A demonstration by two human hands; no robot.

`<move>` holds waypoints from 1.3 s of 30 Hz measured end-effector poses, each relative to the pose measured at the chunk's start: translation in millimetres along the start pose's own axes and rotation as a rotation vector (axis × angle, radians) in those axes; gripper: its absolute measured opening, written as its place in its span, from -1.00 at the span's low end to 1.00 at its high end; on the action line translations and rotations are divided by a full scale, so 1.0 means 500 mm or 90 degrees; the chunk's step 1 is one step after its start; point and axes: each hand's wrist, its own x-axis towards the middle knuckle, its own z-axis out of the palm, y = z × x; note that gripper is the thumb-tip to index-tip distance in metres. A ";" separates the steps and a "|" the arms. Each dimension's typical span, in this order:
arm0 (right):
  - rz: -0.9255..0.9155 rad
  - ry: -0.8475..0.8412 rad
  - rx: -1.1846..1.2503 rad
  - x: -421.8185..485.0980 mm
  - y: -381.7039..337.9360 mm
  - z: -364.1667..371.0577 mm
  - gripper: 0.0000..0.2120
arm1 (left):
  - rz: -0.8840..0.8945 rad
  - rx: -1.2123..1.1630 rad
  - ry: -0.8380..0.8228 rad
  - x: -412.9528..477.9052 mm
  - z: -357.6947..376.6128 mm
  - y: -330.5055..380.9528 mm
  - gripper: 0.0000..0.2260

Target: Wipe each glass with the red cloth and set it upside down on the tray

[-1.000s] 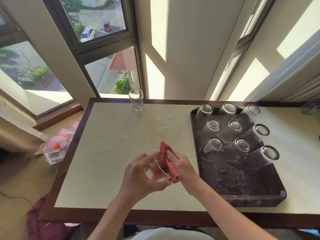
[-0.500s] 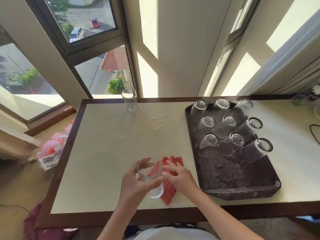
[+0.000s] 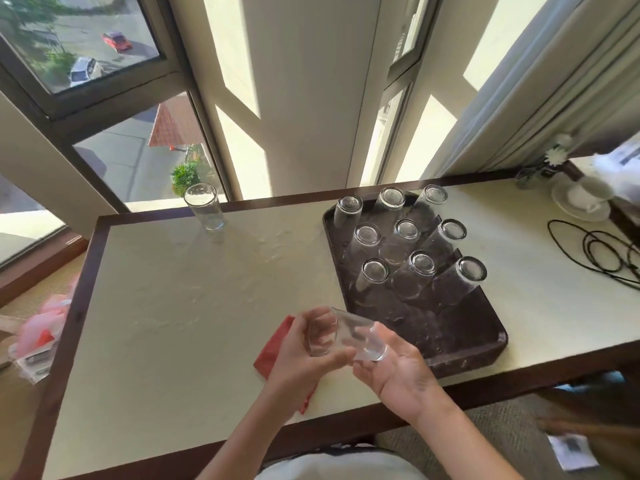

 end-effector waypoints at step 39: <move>-0.504 0.015 -1.501 0.217 0.237 0.038 -0.06 | -0.220 0.763 0.191 -0.020 -0.267 -0.220 -0.38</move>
